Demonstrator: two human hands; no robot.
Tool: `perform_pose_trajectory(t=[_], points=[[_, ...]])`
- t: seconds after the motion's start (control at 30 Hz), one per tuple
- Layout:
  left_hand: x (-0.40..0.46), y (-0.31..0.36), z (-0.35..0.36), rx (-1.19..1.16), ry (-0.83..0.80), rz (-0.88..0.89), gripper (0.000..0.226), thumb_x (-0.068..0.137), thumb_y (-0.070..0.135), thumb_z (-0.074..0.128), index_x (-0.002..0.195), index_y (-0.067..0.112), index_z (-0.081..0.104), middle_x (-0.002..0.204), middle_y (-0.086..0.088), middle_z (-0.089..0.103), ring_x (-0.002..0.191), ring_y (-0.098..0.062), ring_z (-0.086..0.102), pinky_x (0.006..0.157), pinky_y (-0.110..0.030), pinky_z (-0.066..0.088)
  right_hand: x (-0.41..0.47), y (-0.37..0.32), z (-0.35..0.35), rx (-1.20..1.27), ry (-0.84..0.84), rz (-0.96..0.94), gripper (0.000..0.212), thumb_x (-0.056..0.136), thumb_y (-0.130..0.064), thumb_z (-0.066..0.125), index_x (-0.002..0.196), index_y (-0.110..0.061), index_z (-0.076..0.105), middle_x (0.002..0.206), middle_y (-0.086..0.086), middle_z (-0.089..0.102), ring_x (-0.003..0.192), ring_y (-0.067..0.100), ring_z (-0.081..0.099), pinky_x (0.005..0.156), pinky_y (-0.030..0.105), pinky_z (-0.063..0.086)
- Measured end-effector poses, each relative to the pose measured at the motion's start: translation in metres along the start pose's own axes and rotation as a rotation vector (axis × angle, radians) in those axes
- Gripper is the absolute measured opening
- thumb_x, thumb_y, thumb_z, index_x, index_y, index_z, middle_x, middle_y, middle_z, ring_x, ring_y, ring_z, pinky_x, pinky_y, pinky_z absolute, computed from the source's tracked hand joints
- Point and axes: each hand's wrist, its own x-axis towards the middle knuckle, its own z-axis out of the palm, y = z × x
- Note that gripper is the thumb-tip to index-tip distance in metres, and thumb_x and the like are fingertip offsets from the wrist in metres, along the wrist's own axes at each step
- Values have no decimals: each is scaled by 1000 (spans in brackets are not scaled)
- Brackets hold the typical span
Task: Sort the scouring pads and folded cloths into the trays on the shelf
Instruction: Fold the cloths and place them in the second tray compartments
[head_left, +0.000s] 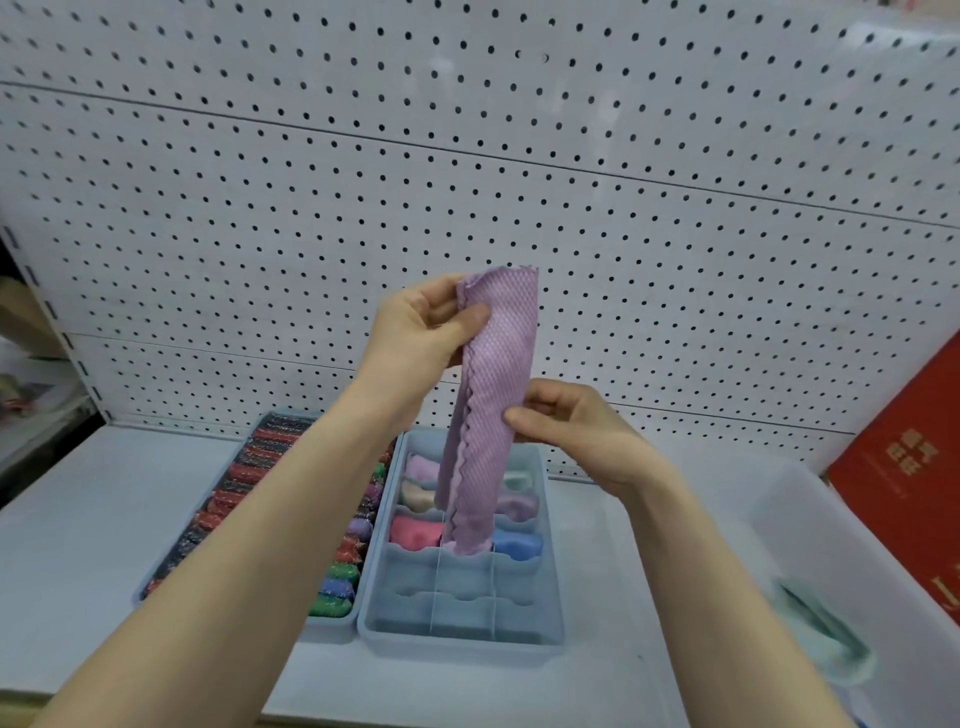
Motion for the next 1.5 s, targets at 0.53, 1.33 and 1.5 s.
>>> perform_pose_trajectory(t=[0.53, 1.33, 1.5], points=[[-16, -64, -11, 157, 66, -262, 23, 85, -7, 67, 90, 15, 70, 86, 1, 70, 73, -13, 67, 63, -22, 57, 15, 9, 6, 98, 304, -56, 28, 90, 7, 60, 99, -14, 76, 87, 7, 76, 78, 19, 70, 70, 30, 57], [-18, -70, -17, 517, -148, 76, 40, 83, 8, 72, 113, 35, 67, 120, 12, 67, 111, 1, 58, 101, -21, 43, 11, -3, 3, 555, 110, 74, 38, 93, 17, 33, 120, 11, 59, 114, 24, 68, 102, 23, 69, 84, 23, 56], [-19, -76, -16, 203, -8, -122, 20, 95, 5, 58, 110, 17, 64, 100, -10, 73, 96, -27, 69, 94, -47, 52, 7, -1, 4, 32, 178, 23, 22, 87, -1, 69, 107, -8, 71, 73, 9, 60, 60, 13, 57, 58, 21, 47]])
